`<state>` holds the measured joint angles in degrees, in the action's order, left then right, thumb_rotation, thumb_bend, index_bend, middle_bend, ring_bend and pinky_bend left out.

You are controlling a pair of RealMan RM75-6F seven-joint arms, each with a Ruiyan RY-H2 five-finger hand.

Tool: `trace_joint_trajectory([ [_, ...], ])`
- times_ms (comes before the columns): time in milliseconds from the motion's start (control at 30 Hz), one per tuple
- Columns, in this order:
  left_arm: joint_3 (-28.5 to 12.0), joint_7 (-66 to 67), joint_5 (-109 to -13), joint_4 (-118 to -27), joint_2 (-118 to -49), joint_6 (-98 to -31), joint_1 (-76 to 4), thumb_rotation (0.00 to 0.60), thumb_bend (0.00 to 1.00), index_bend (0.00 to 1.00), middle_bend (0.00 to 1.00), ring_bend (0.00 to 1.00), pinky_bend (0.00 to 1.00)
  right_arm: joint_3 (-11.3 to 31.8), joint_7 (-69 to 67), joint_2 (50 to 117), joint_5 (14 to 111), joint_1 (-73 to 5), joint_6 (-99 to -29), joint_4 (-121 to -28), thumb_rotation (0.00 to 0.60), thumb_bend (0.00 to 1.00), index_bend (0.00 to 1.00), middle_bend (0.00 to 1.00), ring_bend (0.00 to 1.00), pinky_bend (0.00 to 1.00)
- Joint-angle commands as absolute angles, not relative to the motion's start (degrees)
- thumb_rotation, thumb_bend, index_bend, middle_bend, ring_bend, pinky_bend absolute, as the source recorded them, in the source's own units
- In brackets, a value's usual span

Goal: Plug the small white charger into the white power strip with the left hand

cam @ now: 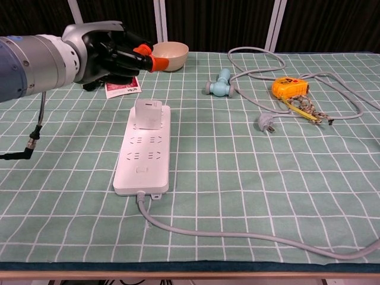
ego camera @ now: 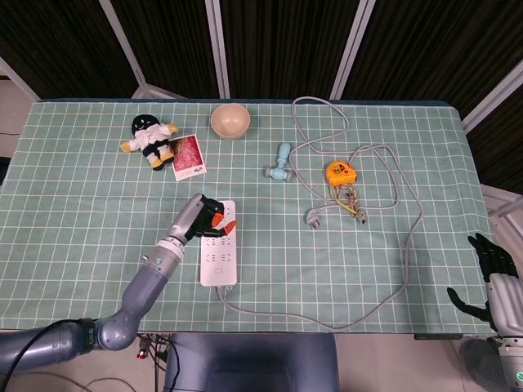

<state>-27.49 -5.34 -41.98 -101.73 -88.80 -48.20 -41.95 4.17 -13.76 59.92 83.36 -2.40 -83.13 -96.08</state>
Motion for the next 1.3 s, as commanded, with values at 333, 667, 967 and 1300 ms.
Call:
trace_joint_trajectory([
  [333, -31.5, -22.6, -50.4, -93.5, -87.7, -31.0, -42.4, 0.6, 0.3, 0.99, 1.0, 1.0, 1.0, 4.1, -13.5, 59.8, 83.0, -2.5, -82.7, -96.1, 0.6, 0.35, 0.04, 0.0, 0.0, 0.0],
  [667, -30.1, -30.1, -62.5, -83.9, -91.8, -29.9, -43.0, 0.6, 0.3, 0.99, 1.0, 1.0, 1.0, 4.3, -12.7, 60.1, 82.5, -2.5, -82.5, -96.2, 0.6, 0.35, 0.04, 0.0, 0.0, 0.0],
  [967, -27.9, -35.1, -66.8, -80.1, -93.1, -29.9, -44.2, 0.6, 0.3, 0.99, 1.0, 1.0, 1.0, 4.3, -12.5, 60.2, 82.3, -2.5, -82.5, -96.1, 0.6, 0.35, 0.04, 0.0, 0.0, 0.0],
  [1300, -25.8, -37.6, -67.9, -78.7, -92.8, -31.4, -44.6, 0.6, 0.3, 0.99, 1.0, 1.0, 1.0, 4.3, -12.5, 60.2, 82.4, -2.5, -82.5, -96.2, 0.6, 0.35, 0.04, 0.0, 0.0, 0.0],
])
